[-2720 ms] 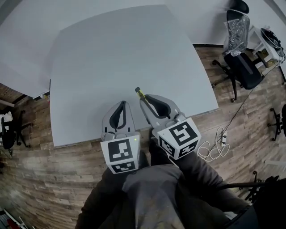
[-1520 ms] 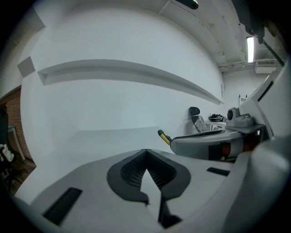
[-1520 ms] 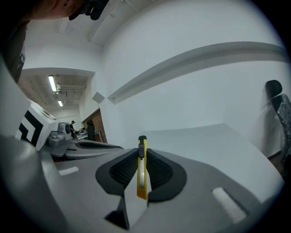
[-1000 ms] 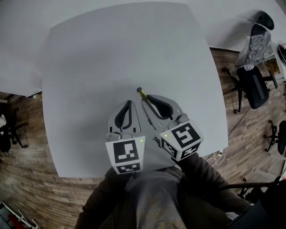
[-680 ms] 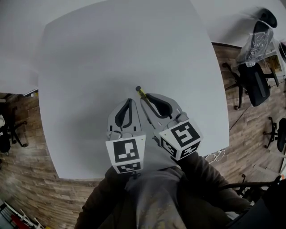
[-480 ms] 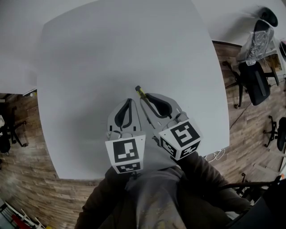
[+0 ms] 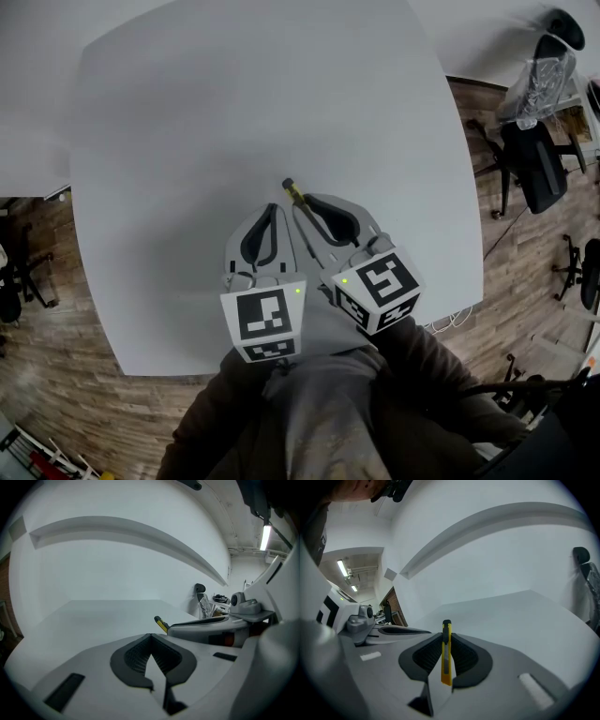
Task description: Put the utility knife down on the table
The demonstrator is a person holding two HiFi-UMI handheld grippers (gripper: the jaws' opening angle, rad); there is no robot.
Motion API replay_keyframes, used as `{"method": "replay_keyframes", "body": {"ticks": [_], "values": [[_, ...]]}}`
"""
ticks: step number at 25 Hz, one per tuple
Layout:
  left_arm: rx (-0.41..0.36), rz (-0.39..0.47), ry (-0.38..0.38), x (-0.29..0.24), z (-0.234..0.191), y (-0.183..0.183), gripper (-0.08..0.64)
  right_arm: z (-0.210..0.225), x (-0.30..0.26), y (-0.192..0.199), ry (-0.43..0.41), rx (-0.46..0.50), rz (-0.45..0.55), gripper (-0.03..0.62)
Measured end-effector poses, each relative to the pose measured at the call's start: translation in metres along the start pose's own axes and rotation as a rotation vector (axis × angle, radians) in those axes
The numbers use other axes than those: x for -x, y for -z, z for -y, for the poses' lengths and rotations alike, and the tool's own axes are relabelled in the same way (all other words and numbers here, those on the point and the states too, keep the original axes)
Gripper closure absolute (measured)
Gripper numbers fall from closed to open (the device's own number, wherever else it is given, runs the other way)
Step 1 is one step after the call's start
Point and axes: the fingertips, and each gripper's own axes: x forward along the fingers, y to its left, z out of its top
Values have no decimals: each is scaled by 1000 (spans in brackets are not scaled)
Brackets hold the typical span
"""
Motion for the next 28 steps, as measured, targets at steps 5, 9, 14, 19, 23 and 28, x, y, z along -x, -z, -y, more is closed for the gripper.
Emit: {"method": "replay_keyframes", "body": {"ticks": [5, 9, 14, 19, 23, 28], "values": [[5, -17, 10, -5, 2, 7, 557, 6, -2, 6, 9, -12, -9, 534], [11, -32, 17, -9, 2, 13, 557, 7, -6, 11, 8, -19, -21, 535], [22, -49, 22, -14, -1, 22, 557, 8, -11, 20, 8, -27, -37, 534], [30, -65, 31, -17, -4, 29, 557, 8, -16, 25, 12, -33, -49, 534], [35, -75, 36, -21, -5, 35, 557, 9, -19, 30, 13, -39, -55, 534], [37, -88, 39, -27, -4, 38, 557, 12, -22, 33, 17, -48, -63, 534]]}}
